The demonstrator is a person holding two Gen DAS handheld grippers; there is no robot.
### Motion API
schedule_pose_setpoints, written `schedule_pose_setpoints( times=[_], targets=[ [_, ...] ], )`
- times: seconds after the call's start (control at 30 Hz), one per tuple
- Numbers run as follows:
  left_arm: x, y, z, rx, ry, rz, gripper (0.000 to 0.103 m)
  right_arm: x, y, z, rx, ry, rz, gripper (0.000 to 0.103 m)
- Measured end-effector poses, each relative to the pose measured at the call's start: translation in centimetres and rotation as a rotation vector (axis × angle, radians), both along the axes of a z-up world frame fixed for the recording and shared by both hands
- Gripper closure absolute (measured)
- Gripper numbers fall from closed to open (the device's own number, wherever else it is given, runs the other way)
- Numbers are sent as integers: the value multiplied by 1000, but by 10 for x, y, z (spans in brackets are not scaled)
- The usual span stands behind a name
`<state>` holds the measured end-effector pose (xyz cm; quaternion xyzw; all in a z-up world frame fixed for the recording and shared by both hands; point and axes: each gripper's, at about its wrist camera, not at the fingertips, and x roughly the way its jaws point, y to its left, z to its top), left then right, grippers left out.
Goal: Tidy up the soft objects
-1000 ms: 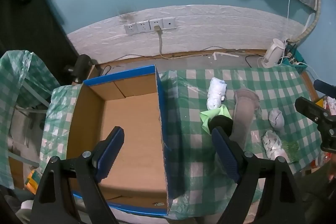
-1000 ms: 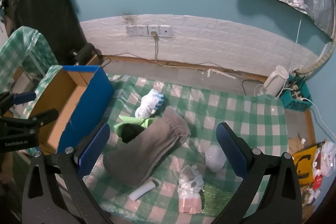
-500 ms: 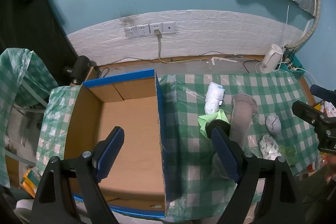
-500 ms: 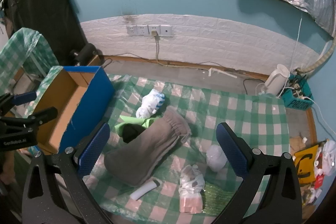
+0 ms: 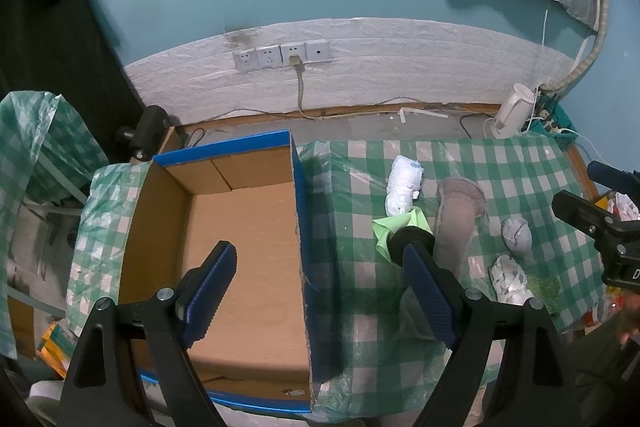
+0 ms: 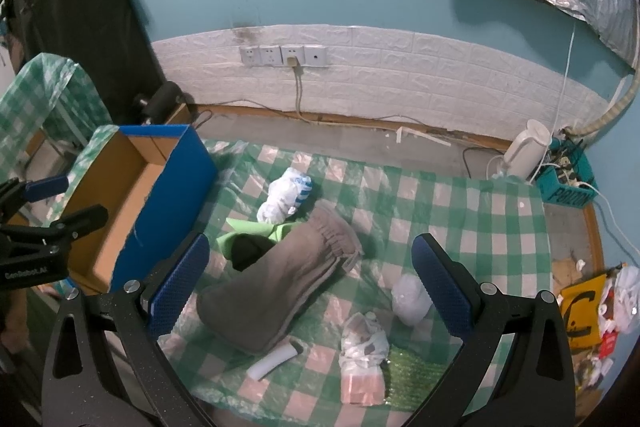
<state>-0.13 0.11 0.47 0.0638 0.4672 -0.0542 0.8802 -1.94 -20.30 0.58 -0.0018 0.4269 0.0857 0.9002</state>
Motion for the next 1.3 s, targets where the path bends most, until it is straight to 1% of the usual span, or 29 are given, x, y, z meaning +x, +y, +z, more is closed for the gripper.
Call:
schedule_pose_setpoints(
  times=[0.23, 1.3],
  targets=[
    [-2, -1, -1, 2, 3, -3, 16, -3, -3, -5, 6, 4, -6, 2],
    [-3, -1, -3, -4, 6, -16, 16, -4, -6, -5, 8, 16, -7, 2]
  ],
)
